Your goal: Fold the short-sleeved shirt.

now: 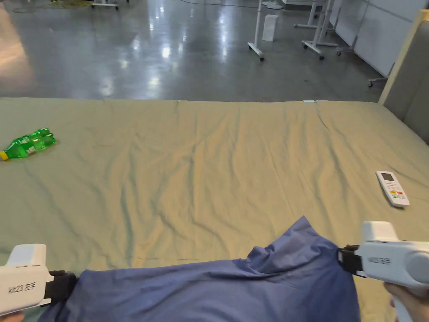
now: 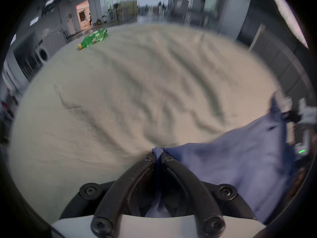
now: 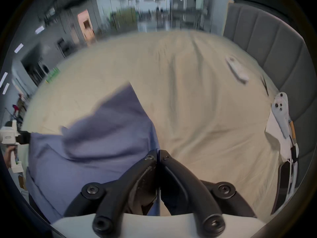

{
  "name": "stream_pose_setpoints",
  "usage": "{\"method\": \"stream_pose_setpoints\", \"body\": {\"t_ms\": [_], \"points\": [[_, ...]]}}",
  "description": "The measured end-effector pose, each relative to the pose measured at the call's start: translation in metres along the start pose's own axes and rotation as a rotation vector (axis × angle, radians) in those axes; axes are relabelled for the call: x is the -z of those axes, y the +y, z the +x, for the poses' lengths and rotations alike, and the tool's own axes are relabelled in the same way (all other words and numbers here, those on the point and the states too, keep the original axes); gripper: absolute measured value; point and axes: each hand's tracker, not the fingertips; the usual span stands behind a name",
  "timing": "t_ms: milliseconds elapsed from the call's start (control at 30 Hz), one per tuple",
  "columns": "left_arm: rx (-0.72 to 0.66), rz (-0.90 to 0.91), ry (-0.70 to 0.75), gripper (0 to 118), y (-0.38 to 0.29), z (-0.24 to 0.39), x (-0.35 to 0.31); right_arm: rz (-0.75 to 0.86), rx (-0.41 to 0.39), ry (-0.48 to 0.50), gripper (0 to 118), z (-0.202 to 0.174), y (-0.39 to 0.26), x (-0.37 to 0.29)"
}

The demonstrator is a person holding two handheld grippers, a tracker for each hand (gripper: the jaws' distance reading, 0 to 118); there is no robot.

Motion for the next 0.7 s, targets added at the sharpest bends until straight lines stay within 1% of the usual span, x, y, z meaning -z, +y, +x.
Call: {"method": "stream_pose_setpoints", "body": {"t_ms": [33,100,133,167,267,367,433,467,533,567,633,700], "points": [[-0.016,0.046,0.039,6,-0.004,0.003,-0.023,0.026,0.01,0.004,2,-0.007,-0.001,-0.028],[-0.01,0.102,-0.024,6,-0.016,0.0,-0.075,0.074,-0.004,0.039,2,-0.016,-0.013,-0.074],[-0.002,0.118,-0.041,6,-0.023,-0.01,-0.087,0.092,-0.022,0.056,2,-0.021,-0.021,-0.096],[0.004,0.122,-0.033,6,-0.034,-0.011,-0.11,0.1,-0.028,0.062,2,-0.017,-0.031,-0.112],[0.02,0.126,-0.033,6,-0.078,-0.012,-0.171,0.126,0.002,0.044,2,-0.021,-0.072,-0.166],[-0.016,0.091,-0.029,6,-0.126,-0.021,-0.2,0.115,0.033,0.039,2,-0.022,-0.122,-0.198],[-0.046,0.046,-0.026,6,-0.158,-0.025,-0.206,0.095,0.036,0.007,2,-0.026,-0.149,-0.216],[-0.074,0.022,-0.027,6,-0.171,-0.029,-0.205,0.072,0.055,-0.008,2,-0.023,-0.162,-0.219],[-0.105,-0.036,-0.046,6,-0.186,-0.043,-0.19,0.034,0.124,-0.012,2,-0.015,-0.184,-0.216],[-0.096,-0.048,-0.035,6,-0.192,-0.045,-0.182,0.009,0.149,-0.003,2,-0.022,-0.187,-0.214],[-0.084,-0.088,-0.012,6,-0.198,-0.046,-0.166,-0.016,0.137,-0.023,2,-0.021,-0.199,-0.202],[-0.067,-0.093,-0.013,6,-0.199,-0.046,-0.156,-0.024,0.12,-0.039,2,-0.01,-0.211,-0.186]]}}
